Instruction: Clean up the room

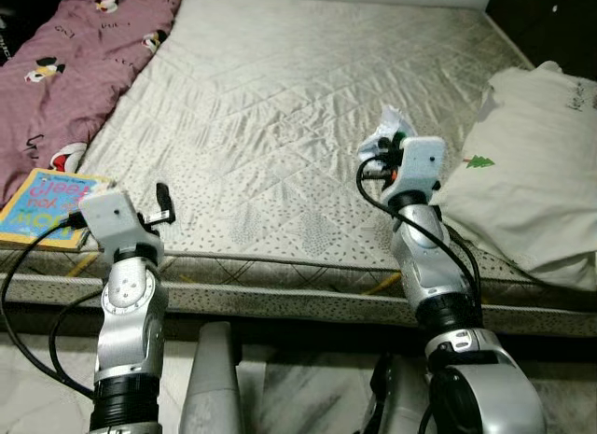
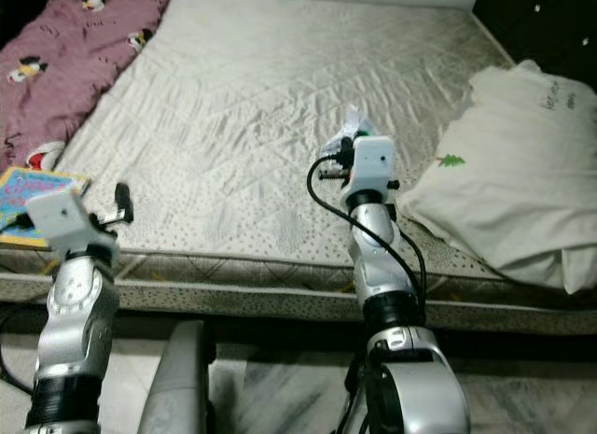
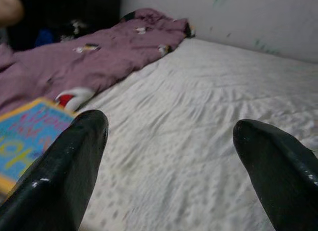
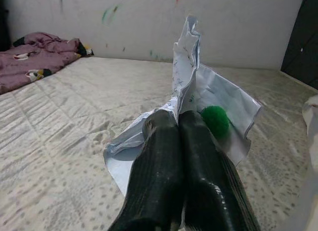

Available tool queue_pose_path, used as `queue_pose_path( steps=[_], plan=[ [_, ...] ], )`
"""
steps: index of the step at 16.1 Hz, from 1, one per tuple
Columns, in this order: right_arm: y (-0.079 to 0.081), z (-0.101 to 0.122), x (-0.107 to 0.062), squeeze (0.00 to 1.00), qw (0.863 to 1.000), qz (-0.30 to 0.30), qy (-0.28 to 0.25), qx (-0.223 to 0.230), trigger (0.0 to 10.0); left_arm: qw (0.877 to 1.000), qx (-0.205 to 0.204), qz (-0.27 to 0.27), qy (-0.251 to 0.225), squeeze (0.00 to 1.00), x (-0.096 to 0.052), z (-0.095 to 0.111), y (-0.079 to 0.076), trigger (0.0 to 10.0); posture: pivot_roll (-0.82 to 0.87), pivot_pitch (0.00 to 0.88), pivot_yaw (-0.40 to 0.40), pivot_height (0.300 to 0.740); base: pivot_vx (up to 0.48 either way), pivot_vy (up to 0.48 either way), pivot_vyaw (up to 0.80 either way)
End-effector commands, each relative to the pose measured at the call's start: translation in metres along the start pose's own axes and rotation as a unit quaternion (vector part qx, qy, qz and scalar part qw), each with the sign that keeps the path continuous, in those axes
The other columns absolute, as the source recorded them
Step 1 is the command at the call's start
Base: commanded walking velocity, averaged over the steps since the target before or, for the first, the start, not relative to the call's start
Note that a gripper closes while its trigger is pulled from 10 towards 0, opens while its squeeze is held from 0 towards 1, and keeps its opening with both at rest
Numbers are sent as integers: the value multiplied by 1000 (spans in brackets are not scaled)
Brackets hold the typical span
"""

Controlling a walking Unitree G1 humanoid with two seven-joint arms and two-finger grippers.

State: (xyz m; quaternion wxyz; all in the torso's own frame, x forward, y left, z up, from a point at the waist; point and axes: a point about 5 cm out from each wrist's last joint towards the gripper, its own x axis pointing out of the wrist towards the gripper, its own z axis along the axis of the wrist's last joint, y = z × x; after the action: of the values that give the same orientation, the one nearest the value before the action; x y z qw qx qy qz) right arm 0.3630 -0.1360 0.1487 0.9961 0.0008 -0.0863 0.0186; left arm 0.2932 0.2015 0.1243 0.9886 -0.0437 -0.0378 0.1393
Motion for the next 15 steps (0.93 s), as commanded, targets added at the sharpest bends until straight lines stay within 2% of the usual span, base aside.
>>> queue_pose_path(
  steps=[1, 7, 10, 15],
  plan=[
    [-3, 5, 1, 0, 1000, -13, -9, 0, 10000, 1000, 8, -13, 9, 0, 0, -2, -1, 10000, 75, 0, 11, 642, 0, 0, 0],
    [-1, 1, 0, 0, 1000, -14, -1, -9, 10000, 1000, 6, -9, 9, 0, -3, -3, 0, 10000, 87, 0, -5, 704, 0, 0, 0],
    [-7, 0, 0, 0, 1000, -25, 2, -18, 10000, 1000, 6, -11, 11, 0, -4, -3, -1, 10000, 86, 0, -4, 740, 0, 0, 0],
    [-9, -12, -8, 0, 998, -35, 26, -36, 10000, 1000, 10, -21, 12, 0, -2, -3, -5, 10000, 80, 0, 1, 740, 0, 0, 0]
  ],
)
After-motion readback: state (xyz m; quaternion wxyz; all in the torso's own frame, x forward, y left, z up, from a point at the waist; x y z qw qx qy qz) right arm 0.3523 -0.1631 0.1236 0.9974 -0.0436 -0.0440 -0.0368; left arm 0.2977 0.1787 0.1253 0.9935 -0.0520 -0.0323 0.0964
